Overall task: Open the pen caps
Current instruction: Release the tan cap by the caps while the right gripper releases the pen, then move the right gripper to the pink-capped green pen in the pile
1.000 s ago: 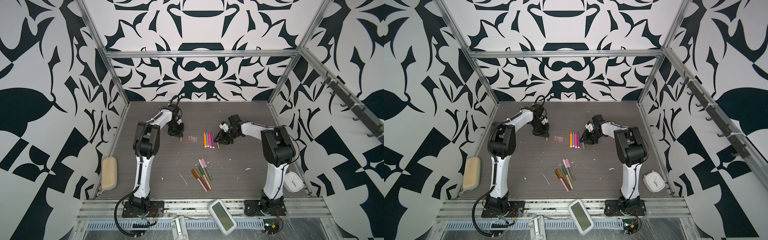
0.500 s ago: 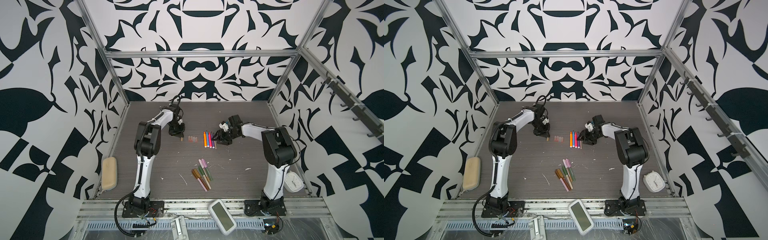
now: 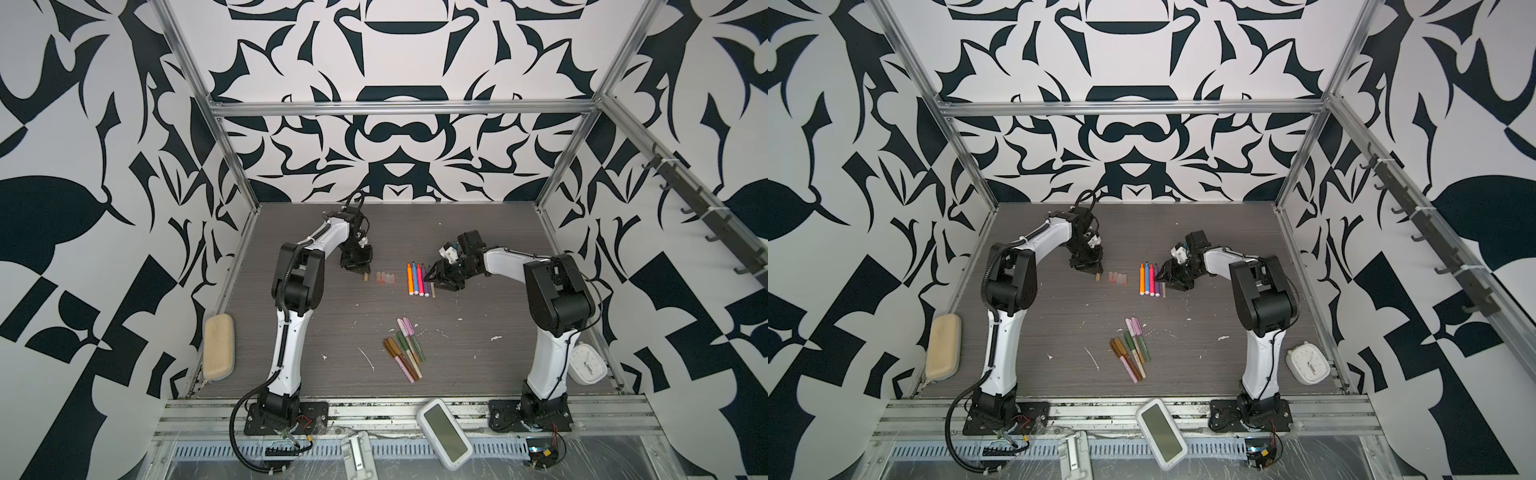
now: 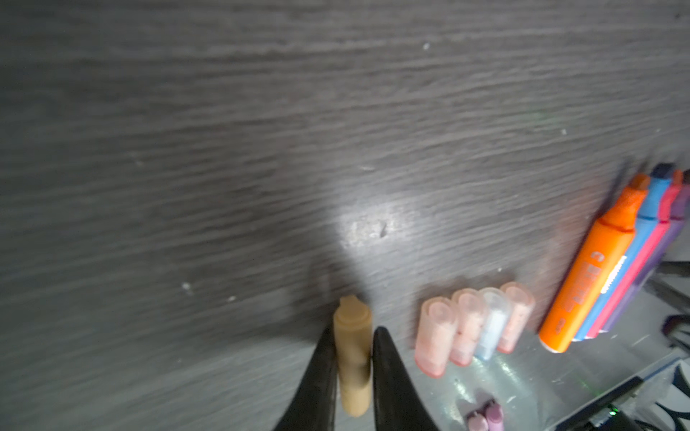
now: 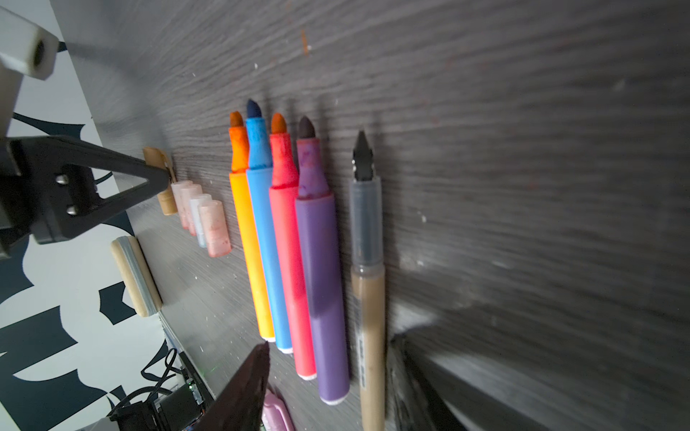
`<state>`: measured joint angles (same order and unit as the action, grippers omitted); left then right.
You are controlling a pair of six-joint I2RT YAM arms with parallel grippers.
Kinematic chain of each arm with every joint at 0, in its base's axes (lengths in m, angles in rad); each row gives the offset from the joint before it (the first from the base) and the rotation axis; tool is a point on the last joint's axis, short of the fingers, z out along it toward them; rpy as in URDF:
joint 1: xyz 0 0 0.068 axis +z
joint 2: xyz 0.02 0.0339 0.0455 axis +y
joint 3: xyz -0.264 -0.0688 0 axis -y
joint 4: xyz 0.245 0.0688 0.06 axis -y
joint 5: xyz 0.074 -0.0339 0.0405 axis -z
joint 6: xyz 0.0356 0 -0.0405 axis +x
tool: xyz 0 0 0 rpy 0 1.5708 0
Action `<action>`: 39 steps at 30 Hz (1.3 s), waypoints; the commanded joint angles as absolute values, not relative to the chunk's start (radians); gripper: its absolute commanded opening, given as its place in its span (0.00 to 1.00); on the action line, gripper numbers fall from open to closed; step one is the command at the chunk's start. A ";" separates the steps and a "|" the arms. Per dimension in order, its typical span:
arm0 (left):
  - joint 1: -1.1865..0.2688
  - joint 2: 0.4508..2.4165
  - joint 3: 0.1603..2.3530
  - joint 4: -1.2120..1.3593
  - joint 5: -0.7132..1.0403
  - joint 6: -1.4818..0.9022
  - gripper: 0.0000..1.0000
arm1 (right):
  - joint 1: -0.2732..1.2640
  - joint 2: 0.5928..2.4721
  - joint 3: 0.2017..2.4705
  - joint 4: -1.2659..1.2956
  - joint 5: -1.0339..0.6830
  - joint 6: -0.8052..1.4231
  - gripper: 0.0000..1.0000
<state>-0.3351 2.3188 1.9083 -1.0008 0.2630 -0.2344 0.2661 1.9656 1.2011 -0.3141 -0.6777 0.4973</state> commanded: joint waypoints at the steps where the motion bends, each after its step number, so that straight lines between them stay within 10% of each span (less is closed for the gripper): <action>1: -0.340 2.345 1.935 -1.047 0.280 -0.233 0.25 | 0.270 1.918 1.191 -0.350 -0.645 0.478 0.54; 25: -0.337 2.311 1.860 -1.001 0.380 -0.260 0.28 | 0.289 1.589 1.042 -0.487 -0.506 0.406 0.52; 39: -0.337 2.283 1.844 -0.991 0.394 -0.259 0.28 | 0.649 1.577 1.060 -0.607 -0.347 0.343 0.46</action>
<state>-0.3367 2.3177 1.8713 -0.9653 0.3851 -0.2619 0.6083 1.5688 1.0443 -0.5781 -0.4046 0.3527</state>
